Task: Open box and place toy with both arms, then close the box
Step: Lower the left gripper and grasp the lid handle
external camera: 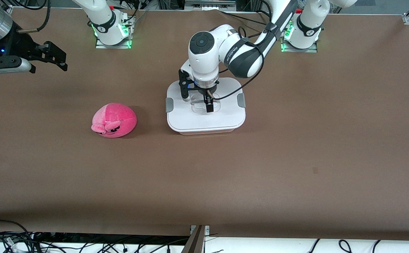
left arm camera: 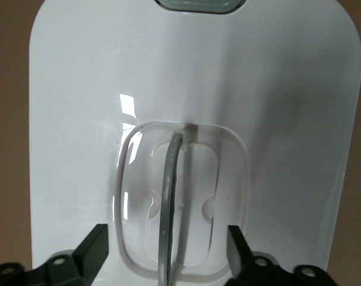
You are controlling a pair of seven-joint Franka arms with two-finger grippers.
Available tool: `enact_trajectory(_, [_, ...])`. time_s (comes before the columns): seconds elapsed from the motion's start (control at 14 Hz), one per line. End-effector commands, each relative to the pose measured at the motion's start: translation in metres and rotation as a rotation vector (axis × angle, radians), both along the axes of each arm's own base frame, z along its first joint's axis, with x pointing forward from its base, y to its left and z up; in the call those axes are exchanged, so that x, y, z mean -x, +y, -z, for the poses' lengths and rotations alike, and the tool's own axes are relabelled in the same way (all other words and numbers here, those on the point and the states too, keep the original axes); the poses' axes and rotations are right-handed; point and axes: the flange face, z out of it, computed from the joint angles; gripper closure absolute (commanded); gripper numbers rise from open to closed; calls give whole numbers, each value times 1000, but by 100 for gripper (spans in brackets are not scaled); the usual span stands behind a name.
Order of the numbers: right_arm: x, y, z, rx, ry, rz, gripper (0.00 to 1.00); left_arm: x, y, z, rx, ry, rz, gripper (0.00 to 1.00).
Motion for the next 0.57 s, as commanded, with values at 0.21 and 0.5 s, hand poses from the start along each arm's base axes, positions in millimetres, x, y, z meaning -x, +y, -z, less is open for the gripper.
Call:
enact_trajectory(0.21, [0, 6, -6, -13, -10, 2, 0, 6, -9, -8, -3, -28, 47, 100])
enact_trajectory(0.5, [2, -1, -11, -14, -13, 13, 0, 8, -11, -14, 2, -34, 52, 100])
